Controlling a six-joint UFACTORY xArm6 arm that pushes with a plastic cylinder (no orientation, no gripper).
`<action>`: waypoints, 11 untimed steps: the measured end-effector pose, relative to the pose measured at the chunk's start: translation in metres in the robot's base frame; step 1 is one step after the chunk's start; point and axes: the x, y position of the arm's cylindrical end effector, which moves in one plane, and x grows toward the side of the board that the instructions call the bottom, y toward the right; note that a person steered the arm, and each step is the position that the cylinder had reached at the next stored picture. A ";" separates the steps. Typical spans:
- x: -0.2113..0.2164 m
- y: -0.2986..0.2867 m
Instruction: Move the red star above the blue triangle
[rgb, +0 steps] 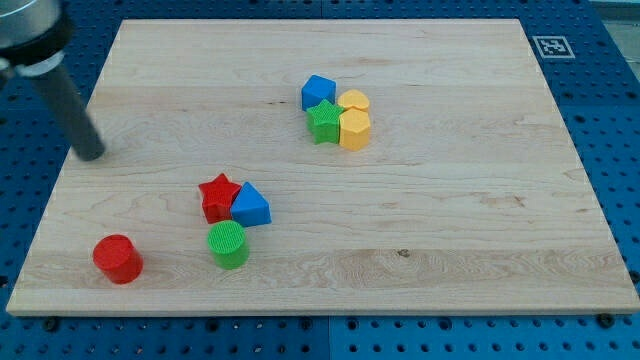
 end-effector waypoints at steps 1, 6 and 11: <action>0.044 -0.013; 0.054 0.171; 0.052 0.209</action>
